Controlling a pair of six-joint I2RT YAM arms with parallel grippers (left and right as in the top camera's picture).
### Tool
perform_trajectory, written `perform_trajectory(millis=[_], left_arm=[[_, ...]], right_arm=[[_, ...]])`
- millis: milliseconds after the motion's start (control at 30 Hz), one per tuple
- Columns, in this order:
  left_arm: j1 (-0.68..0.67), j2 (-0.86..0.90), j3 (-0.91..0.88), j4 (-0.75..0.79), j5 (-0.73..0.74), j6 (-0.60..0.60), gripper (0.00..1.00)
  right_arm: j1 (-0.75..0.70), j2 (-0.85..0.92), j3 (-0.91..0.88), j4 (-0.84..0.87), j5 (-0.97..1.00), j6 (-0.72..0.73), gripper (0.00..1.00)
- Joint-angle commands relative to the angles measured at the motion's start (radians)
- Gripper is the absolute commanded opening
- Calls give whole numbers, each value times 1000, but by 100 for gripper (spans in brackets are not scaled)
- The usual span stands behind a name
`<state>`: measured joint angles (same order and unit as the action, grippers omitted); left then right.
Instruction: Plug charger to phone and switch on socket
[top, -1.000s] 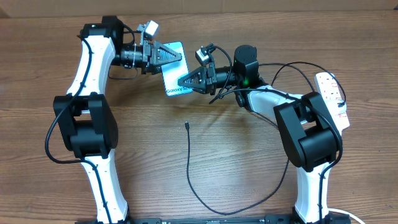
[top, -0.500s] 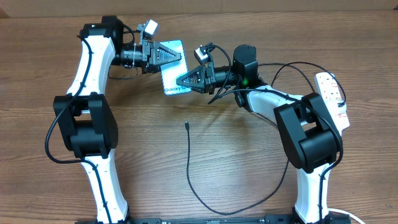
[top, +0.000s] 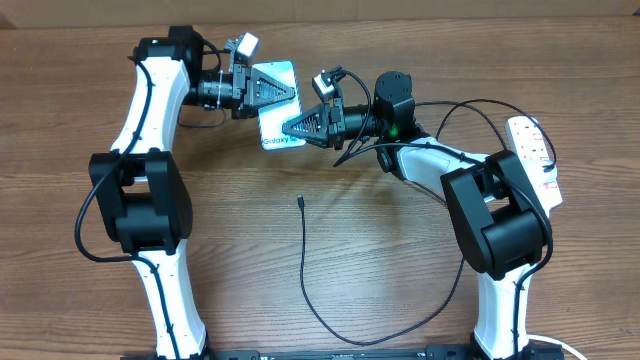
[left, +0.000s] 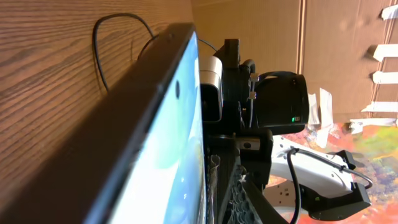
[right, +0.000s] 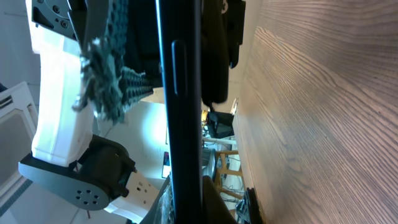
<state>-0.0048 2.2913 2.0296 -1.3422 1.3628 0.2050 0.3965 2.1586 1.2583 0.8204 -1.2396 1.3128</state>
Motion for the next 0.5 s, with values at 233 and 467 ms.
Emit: perform_trajectory(millis=[233,467], left_arm=[[-74,-29,17,-6,127,16,5],[-73,-29,17,13,68,14,4]], right_arm=[[25,15,5,-28,104,64,4],[25,15,5,-29,82,19,47]])
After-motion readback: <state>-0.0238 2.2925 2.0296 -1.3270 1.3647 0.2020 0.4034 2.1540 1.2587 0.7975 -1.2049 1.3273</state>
